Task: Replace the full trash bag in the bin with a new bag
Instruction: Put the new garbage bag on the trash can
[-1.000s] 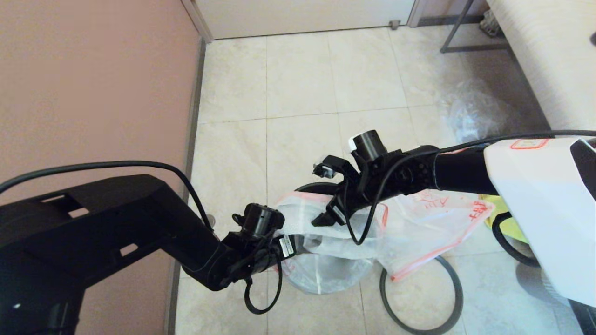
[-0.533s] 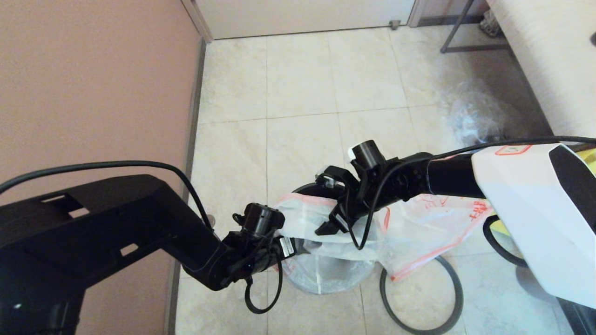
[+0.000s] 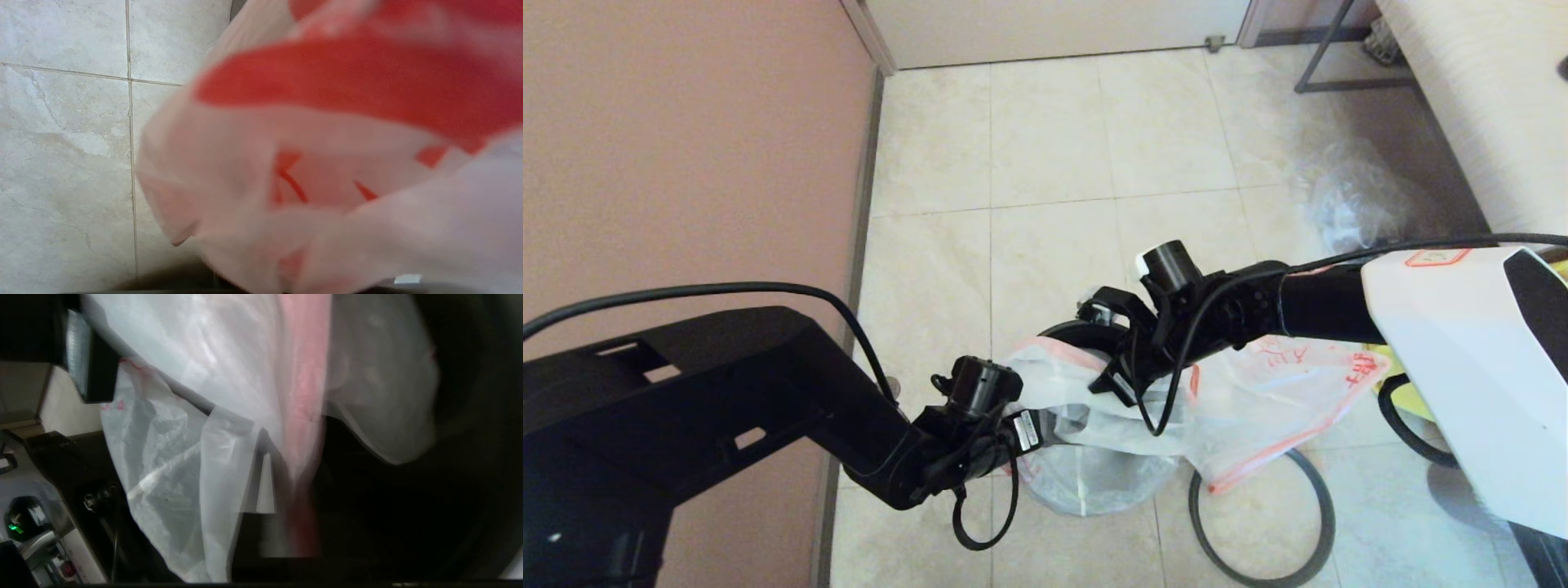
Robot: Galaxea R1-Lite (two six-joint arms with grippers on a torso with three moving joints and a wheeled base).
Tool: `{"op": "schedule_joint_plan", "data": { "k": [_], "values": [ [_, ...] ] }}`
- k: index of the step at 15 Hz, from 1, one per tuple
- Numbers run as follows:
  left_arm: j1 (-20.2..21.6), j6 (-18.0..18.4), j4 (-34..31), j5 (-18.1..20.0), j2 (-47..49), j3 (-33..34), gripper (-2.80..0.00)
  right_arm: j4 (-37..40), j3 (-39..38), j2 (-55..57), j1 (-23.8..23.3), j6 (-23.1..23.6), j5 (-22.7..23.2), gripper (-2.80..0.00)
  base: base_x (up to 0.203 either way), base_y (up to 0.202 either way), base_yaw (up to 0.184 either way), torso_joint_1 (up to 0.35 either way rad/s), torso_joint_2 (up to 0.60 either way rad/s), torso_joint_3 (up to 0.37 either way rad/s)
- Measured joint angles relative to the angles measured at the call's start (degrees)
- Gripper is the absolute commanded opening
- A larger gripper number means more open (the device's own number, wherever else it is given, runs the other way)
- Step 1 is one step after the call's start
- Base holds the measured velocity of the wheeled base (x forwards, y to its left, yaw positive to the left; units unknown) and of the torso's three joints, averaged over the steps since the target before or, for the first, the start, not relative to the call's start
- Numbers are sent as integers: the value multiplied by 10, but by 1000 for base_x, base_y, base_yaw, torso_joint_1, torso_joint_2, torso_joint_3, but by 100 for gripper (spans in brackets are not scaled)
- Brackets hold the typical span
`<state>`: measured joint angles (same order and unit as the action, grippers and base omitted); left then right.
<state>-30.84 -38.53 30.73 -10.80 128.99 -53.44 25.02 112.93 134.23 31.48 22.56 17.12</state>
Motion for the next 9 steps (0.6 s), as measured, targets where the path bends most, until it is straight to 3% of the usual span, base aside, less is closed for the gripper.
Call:
{"op": "schedule_joint_plan", "data": {
  "k": [5, 9],
  "values": [
    [0, 0, 0, 0, 0, 1, -280, -49, 1, -27, -13, -50, -1, -280, 0, 0, 0, 0, 0, 0],
    [-2, 0, 0, 0, 0, 2, -280, -150, 1, -30, -19, -105, -5, -280, 0, 0, 0, 0, 0, 0]
  ]
}}
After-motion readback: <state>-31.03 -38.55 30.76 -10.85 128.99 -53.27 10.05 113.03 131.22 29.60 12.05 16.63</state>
